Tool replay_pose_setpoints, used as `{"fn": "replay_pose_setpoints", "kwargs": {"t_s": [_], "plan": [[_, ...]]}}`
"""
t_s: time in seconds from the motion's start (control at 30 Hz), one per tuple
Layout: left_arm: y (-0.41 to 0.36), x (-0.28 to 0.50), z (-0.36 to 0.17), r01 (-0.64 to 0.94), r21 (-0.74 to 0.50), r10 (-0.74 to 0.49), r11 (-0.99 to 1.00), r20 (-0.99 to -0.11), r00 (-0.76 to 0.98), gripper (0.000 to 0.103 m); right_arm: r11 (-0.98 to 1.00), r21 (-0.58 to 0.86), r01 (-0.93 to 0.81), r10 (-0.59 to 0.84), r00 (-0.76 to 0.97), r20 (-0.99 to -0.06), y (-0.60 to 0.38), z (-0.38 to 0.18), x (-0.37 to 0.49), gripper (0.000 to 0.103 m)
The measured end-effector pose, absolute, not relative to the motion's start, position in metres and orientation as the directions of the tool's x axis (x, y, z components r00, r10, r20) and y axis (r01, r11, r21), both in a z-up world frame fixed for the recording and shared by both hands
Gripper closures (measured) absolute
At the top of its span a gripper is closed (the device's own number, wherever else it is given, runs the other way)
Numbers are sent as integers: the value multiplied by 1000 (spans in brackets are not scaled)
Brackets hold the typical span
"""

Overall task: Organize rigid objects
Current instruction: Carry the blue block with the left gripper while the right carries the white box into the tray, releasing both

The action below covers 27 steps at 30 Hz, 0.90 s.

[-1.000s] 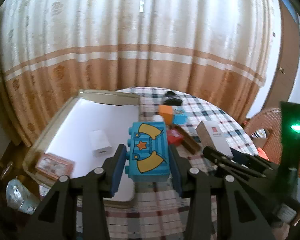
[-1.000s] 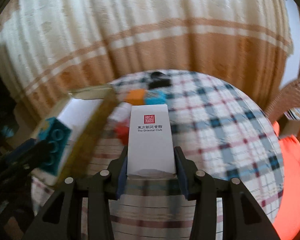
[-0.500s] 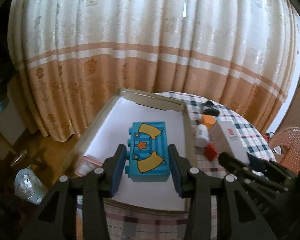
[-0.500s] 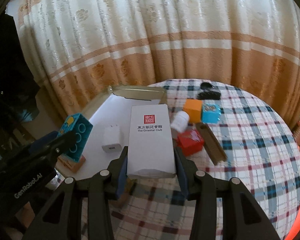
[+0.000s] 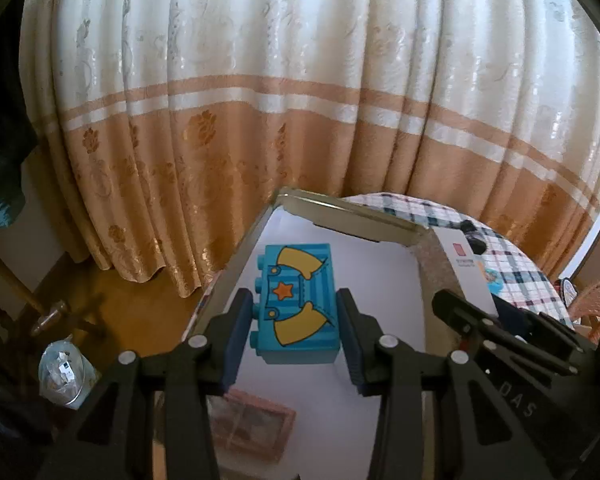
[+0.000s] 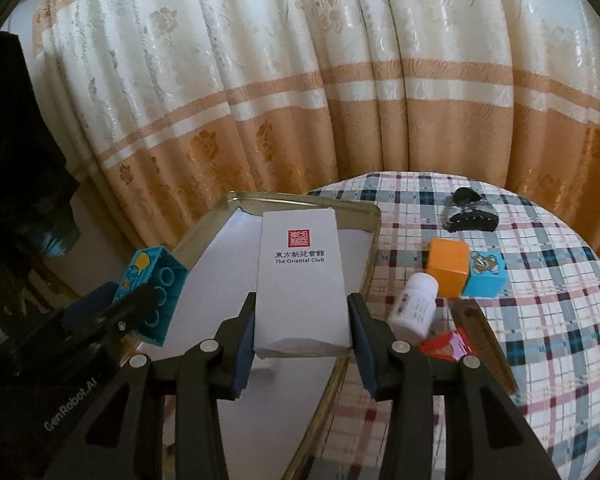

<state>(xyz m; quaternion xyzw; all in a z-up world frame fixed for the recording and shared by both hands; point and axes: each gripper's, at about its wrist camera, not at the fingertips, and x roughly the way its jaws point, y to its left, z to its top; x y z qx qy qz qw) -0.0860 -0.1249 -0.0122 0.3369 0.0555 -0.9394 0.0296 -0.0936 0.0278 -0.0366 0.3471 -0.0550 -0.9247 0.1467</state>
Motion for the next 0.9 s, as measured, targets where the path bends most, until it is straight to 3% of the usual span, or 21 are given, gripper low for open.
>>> {"fn": "replay_pose_setpoints", "kwargs": {"t_s": [0.5, 0.9], "plan": [[-123, -136, -33, 129, 1, -92, -992, -711, -698, 61, -948, 188, 255, -313, -652, -691, 10, -66, -144, 57], [-124, -143, -38, 154, 47, -140, -987, -727, -672, 61, -944, 181, 277, -323, -648, -690, 7, -73, -149, 57]]}}
